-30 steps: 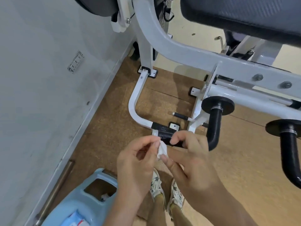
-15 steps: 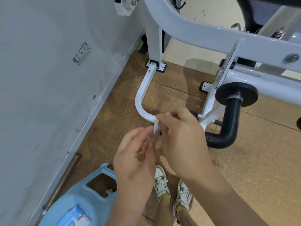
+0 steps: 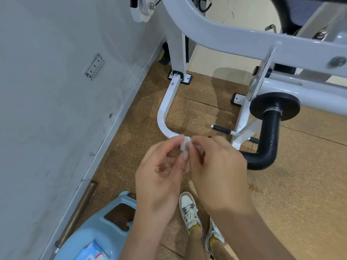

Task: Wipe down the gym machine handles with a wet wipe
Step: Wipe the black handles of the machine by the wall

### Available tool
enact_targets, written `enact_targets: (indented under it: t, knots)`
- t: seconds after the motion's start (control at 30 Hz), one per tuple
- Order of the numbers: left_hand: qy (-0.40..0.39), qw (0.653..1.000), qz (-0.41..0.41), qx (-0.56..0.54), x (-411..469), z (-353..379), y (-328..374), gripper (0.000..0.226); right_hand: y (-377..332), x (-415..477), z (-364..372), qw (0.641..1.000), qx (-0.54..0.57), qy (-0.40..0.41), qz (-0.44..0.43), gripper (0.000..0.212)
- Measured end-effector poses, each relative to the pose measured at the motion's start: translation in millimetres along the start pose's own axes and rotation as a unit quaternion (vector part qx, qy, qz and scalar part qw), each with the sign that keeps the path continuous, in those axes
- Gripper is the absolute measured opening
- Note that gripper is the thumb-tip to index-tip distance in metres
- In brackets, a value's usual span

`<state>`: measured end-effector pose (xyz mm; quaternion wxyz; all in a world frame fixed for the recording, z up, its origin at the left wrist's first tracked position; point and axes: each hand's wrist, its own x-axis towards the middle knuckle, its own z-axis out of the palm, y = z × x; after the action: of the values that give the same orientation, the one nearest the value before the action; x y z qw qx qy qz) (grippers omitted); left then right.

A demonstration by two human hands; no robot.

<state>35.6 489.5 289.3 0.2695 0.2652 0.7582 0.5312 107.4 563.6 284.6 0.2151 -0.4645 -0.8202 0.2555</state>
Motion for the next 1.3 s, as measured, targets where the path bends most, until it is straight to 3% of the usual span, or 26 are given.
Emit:
enact_targets:
  t: [0.07,0.13,0.2,0.3,0.5,0.57,0.7,0.77,0.83,0.9,1.0,1.07,1.17,1.3]
  knots:
    - [-0.02,0.999,0.026,0.033,2.2,-2.3,-2.7,0.02,0.5,-10.9,0.6,0.999,0.021,0.017,0.03,0.02]
    - [-0.012,0.996,0.057,0.067,4.3,-3.7,-3.3,0.02,2.1,-18.7,4.0,0.987,0.129,0.023,0.095,0.02]
    - [0.011,0.98,0.132,0.146,5.0,-3.7,-4.7,0.017,-0.4,-22.9,6.6,0.925,0.31,0.036,0.216,0.016]
    - [0.019,0.94,0.251,0.231,2.1,-4.5,-14.7,0.016,-9.1,-28.5,9.1,0.793,0.502,0.063,0.341,0.019]
    - [-0.109,0.889,0.272,0.352,27.1,-7.3,-22.1,0.032,-10.6,-39.5,21.0,0.691,0.603,0.12,0.38,0.015]
    - [-0.133,0.876,0.277,0.371,39.2,-4.7,-15.0,0.032,-9.0,-40.9,22.2,0.729,0.575,0.108,0.355,0.016]
    - [-0.167,0.843,0.332,0.389,37.9,-13.5,-16.2,0.035,5.2,-46.8,7.3,0.895,0.382,0.091,0.211,0.019]
    - [-0.168,0.817,0.385,0.394,30.3,-20.6,-25.3,0.033,15.3,-47.4,-4.0,0.938,0.303,0.09,0.142,0.019]
    - [-0.162,0.807,0.389,0.414,32.6,-18.8,-25.1,0.029,23.6,-46.4,-8.6,0.969,0.216,0.08,0.091,0.018]
    - [-0.169,0.836,0.315,0.416,41.2,-7.7,-11.2,0.027,28.6,-44.9,-7.1,0.984,0.154,0.069,0.061,0.024]
    - [-0.19,0.899,0.209,0.334,50.6,-1.3,-1.0,0.03,31.0,-42.8,-6.2,0.992,0.11,0.042,0.034,0.028]
    - [-0.195,0.896,0.229,0.328,41.9,-8.2,-7.5,0.024,29.5,-43.7,-8.0,0.994,0.108,0.014,0.027,0.03]
    - [-0.194,0.85,0.302,0.386,32.0,-17.9,-16.9,0.031,28.8,-46.6,-10.1,0.994,0.109,-0.03,0.008,0.033]
    - [-0.212,0.855,0.222,0.419,55.0,0.8,-0.4,0.038,34.5,-48.6,-11.8,0.993,0.114,-0.032,0.016,0.033]
